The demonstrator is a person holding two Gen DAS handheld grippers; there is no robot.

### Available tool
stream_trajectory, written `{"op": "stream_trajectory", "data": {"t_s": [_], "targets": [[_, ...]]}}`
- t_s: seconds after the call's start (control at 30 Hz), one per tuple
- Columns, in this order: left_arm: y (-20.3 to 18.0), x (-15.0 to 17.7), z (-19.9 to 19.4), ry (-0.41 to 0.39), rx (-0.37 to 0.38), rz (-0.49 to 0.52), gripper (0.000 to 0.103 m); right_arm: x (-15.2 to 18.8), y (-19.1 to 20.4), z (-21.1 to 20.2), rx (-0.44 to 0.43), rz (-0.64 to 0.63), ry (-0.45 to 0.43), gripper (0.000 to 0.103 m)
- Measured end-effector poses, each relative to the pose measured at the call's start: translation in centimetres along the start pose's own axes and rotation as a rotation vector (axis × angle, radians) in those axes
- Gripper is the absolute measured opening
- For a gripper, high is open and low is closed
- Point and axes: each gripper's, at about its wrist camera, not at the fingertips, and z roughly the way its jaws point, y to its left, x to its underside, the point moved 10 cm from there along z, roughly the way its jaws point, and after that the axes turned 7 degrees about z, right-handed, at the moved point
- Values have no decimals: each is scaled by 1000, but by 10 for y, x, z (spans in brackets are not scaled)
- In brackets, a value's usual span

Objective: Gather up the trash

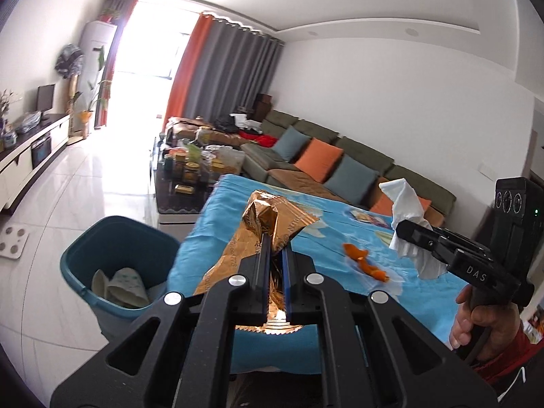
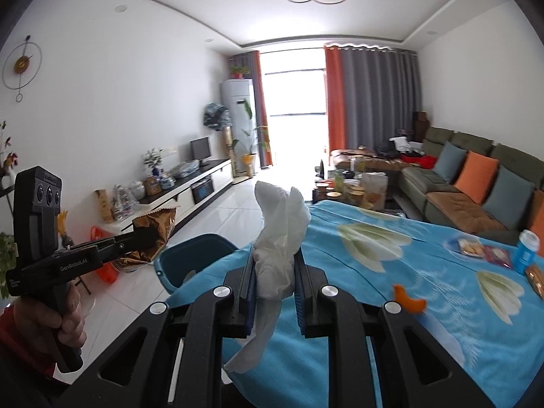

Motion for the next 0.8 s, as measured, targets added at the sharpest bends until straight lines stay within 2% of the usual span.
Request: {"op": "stream_trajectory", "data": {"t_s": [0.37,0.6,0.8], "targets": [[52,7,-5,20,-110,-64,6,-11,44,77,-129,-66,98,17],[89,-8,5,23,-189,-77,6,-25,74,113,-197,-121,129,18],[131,-15,7,25,-264,-109,6,-20,94,150,-262,-150,211,18]]}}
